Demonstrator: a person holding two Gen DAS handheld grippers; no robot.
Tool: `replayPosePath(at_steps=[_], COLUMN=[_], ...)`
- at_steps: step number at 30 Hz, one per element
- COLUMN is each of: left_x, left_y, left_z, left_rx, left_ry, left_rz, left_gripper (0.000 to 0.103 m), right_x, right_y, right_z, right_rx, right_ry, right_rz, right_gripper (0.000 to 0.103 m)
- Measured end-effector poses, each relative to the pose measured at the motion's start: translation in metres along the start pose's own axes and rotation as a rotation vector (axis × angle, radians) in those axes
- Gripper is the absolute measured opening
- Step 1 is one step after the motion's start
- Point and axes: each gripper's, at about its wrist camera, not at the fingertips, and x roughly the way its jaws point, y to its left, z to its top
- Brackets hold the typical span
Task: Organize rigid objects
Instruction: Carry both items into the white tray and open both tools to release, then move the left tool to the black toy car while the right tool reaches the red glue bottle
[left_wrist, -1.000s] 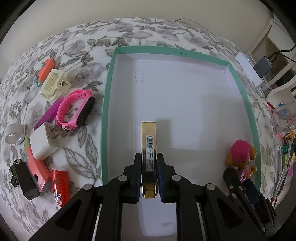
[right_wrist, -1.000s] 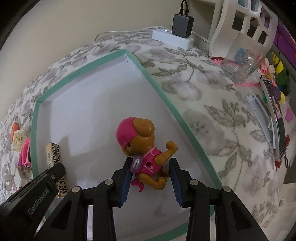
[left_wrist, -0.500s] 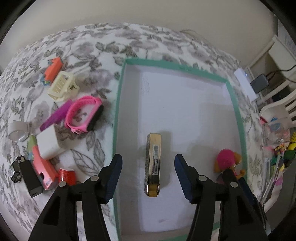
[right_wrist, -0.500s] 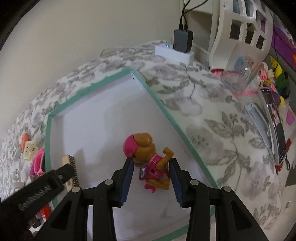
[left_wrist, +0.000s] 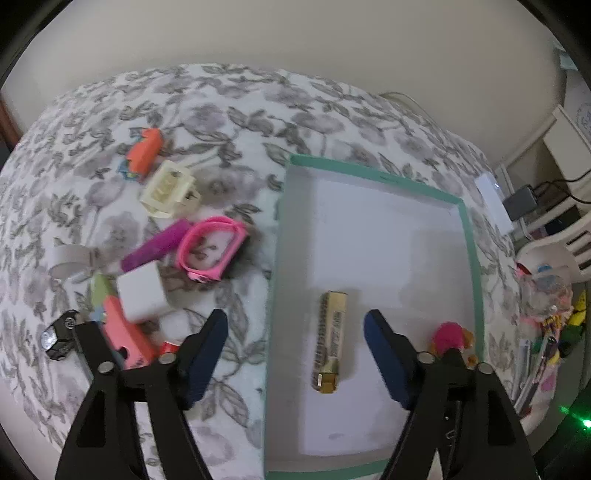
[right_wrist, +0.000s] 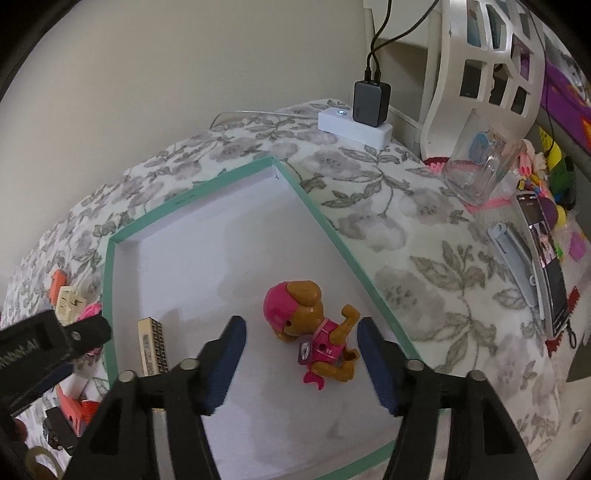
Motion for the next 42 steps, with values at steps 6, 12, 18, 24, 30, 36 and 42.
replayPosePath(at_steps=[6,12,18,24,30,36,42], left_x=[-0.002,0.010,0.012,0.003,-0.022,-0.068,-0.086], left_y=[0.011,0.021,0.032,0.049,0.070,0.100,0.145], left_z=[0.000,-0.002,-0.003,0.003,0.012,0.018,0.018], left_rx=[-0.027,-0.052,-0.097,-0.166,-0.191,-0.161,-0.205], left_ry=[-0.046,-0.008,0.002,0.005,-0.008,-0.102,-0.105], left_rz=[0.143,0.187,0.184,0.130,0.109,0.258,0.287], left_gripper=[0.084,0.095,0.096,0.096,0.096,0.096,0.096], right_x=[0.006,0.010,0.010,0.010,-0.012,-0.048,-0.059], right_y=[0.000,0.004,0.011,0.019,0.032,0.076,0.128], right_z=[-0.002,-0.004,-0.006,-0.006,0.000,-0.005,-0.031], right_rx=[-0.011,-0.035,-0.064,-0.069,-0.073,-0.200,-0.392], right_ry=[0.016,0.024,0.019,0.049,0.017,-0.056,-0.082], right_rz=[0.000,0.004,0.029,0.082,0.163,0.243,0.256], right_gripper=[0.075,0.090,0.103,0.103,0.103,0.103,0.103])
